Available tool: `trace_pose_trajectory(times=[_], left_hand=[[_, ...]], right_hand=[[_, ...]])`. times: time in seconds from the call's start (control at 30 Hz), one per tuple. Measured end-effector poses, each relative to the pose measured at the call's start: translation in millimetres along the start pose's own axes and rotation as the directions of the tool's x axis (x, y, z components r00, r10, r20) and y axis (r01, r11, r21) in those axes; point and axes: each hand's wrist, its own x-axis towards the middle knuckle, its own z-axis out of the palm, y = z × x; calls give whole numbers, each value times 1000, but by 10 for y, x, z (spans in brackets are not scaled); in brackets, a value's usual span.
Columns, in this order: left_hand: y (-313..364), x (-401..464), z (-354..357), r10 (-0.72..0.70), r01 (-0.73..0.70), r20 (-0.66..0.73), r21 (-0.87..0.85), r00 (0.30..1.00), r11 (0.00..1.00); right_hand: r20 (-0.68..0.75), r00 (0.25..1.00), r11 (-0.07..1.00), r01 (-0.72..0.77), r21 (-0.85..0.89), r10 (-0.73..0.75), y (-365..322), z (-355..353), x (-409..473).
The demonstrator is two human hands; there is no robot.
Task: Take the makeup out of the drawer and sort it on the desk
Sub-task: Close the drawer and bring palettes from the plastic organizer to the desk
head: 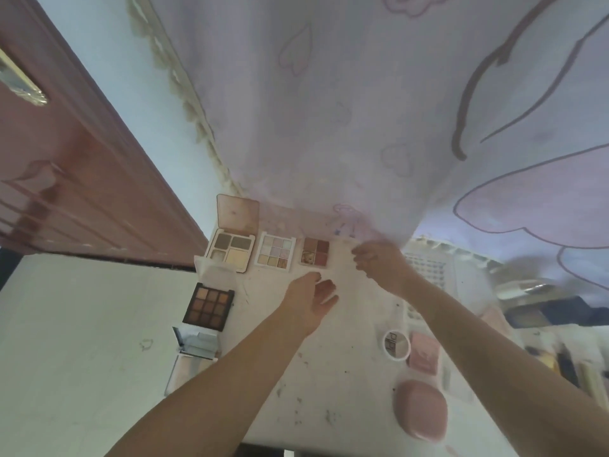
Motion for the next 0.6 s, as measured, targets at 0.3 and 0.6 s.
trace_pose_trajectory(times=[0.3,0.6], left_hand=[[-966,-107,99,-67,-19,143,531,988,847],[-899,-380,-104,-92,-63,291,485,952,872]], right_hand=[[201,979,677,123,-726,37,548,152,-1194],[55,984,908,176,-381,-168,456,88,-1331]])
